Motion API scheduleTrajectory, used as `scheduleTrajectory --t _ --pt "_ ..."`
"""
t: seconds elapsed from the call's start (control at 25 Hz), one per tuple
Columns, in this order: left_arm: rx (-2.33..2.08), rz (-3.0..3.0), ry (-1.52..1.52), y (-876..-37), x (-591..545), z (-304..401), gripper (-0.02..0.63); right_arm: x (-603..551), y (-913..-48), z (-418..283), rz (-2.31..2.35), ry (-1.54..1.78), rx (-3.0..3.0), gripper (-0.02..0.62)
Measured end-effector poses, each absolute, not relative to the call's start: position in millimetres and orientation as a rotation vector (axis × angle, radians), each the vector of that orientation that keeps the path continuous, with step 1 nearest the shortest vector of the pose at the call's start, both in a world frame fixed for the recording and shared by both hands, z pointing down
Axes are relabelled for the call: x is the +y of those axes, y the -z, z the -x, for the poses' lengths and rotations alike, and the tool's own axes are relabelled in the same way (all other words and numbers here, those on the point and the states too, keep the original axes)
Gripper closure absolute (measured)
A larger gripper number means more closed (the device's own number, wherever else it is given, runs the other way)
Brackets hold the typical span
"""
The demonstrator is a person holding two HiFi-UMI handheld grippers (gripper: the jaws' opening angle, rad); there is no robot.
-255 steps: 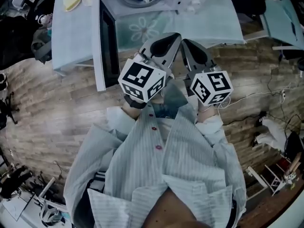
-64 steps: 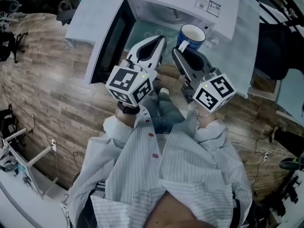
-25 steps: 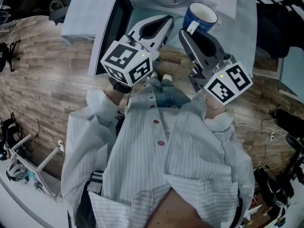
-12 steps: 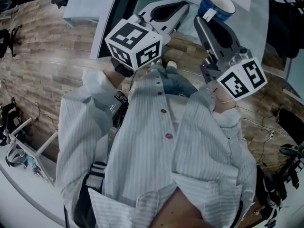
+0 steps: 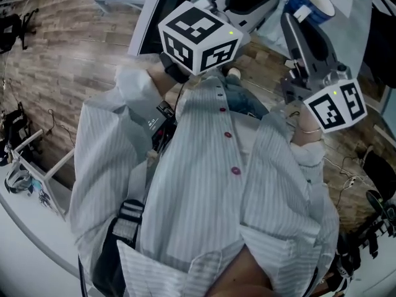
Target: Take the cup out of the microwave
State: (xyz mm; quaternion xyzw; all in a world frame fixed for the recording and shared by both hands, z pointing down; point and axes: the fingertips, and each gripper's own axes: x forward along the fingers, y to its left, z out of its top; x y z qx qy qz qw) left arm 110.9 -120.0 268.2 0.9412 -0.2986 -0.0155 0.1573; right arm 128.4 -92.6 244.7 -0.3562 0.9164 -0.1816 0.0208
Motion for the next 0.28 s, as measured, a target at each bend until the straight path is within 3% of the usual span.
scheduleTrajectory --t 0.28 --pt "-0.848 -2.695 0.033 -264.2 -113.4 -112.5 0.598 -84.7 -239.5 -129.7 1.104 0.549 2.841 0.528"
